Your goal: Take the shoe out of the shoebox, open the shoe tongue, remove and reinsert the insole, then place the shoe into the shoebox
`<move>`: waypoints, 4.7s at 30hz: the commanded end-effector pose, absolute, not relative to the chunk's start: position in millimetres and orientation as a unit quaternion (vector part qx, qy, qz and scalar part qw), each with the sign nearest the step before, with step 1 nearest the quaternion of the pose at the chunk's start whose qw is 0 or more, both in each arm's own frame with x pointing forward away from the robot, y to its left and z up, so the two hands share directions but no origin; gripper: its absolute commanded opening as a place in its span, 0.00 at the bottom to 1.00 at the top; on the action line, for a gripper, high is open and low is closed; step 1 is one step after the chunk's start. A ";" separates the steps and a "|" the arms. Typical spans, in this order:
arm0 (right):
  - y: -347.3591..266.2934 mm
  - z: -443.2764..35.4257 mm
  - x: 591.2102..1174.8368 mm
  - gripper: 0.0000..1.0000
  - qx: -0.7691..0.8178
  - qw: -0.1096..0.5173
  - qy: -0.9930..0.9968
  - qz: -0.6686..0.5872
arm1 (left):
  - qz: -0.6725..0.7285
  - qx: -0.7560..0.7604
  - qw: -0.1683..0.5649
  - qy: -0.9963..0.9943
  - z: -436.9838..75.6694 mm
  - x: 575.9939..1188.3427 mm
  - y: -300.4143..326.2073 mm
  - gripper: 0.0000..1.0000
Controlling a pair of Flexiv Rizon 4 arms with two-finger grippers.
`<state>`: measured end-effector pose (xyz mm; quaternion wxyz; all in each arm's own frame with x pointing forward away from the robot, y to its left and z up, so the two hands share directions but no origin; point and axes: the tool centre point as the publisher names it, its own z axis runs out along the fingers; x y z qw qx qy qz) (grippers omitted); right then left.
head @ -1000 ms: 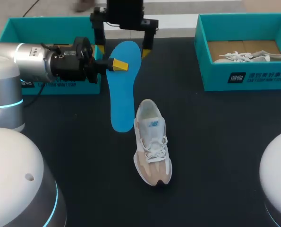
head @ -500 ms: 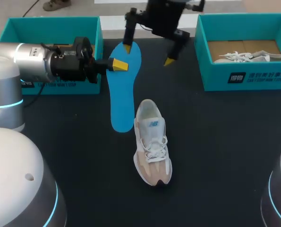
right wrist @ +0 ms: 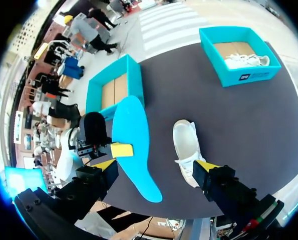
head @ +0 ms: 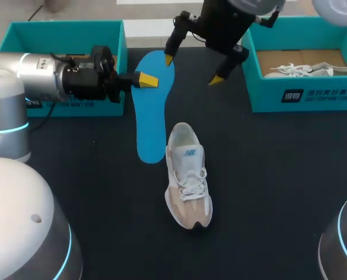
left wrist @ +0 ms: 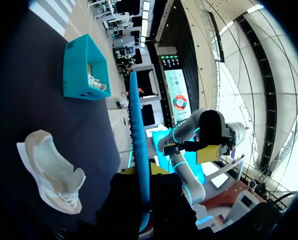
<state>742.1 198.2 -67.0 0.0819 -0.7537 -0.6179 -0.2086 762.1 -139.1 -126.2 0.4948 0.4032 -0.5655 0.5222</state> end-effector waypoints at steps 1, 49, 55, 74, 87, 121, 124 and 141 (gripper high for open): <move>184.3 -67.5 737.5 1.00 -0.740 0.121 -0.604 -0.270 | 0.522 0.404 0.494 -0.566 -126.1 760.8 -138.7 0.00; 146.5 -92.4 743.0 1.00 -0.606 0.319 -0.550 -0.478 | 0.522 0.404 0.494 -0.566 -126.1 760.8 -138.7 0.00; 151.6 -91.8 745.8 1.00 -0.532 0.311 -0.591 -0.521 | 0.522 0.404 0.494 -0.566 -126.1 760.8 -138.7 0.00; 145.2 -115.4 747.3 1.00 -0.523 0.334 -0.556 -0.554 | 0.522 0.404 0.494 -0.566 -126.1 760.8 -138.7 0.00; 145.2 -115.4 747.3 1.00 -0.523 0.334 -0.556 -0.554 | 0.522 0.404 0.494 -0.566 -126.1 760.8 -138.7 0.00; 145.2 -115.4 747.3 1.00 -0.523 0.334 -0.556 -0.554 | 0.694 -0.103 -0.155 -0.696 -123.8 777.7 -138.2 0.00; 145.2 -115.4 747.3 1.00 -0.523 0.334 -0.556 -0.554 | 0.707 -0.168 -0.232 -0.647 -119.6 781.4 -135.9 0.00; 145.2 -115.4 747.3 1.00 -0.523 0.334 -0.556 -0.554 | 0.688 -0.232 -0.296 -0.621 -96.4 788.0 -131.2 0.00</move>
